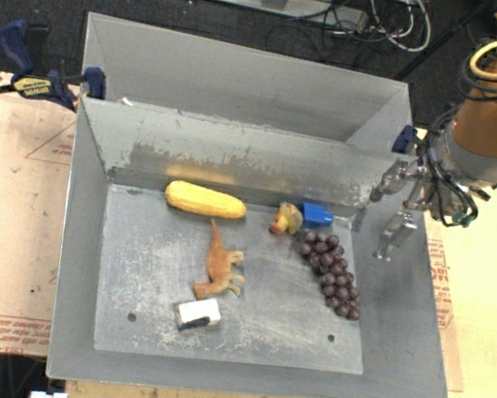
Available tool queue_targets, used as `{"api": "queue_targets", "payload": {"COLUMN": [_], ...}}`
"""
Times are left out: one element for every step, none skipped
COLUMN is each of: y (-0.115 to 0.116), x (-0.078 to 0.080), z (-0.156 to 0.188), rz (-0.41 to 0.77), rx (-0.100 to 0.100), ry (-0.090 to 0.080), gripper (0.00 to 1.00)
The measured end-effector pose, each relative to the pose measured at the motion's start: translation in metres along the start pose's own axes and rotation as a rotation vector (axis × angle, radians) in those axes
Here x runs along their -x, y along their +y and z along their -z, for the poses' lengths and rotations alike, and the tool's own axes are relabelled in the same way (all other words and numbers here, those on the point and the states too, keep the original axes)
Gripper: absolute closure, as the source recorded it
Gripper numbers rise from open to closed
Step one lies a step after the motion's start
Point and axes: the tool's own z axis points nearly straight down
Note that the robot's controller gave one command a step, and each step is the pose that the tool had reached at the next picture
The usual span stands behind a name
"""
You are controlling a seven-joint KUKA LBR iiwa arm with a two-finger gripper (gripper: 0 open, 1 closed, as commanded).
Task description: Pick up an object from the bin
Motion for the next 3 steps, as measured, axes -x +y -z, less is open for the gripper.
{"api": "queue_targets", "payload": {"y": [0.048, 0.066, 0.066], "x": [-0.031, -0.009, -0.010], "z": [-0.077, -0.076, -0.076], "rz": [0.069, 0.120, 0.122], "rx": [0.000, 0.000, 0.000], "ry": [-0.002, -0.002, -0.001], "gripper": [0.00, 1.00, 1.00]}}
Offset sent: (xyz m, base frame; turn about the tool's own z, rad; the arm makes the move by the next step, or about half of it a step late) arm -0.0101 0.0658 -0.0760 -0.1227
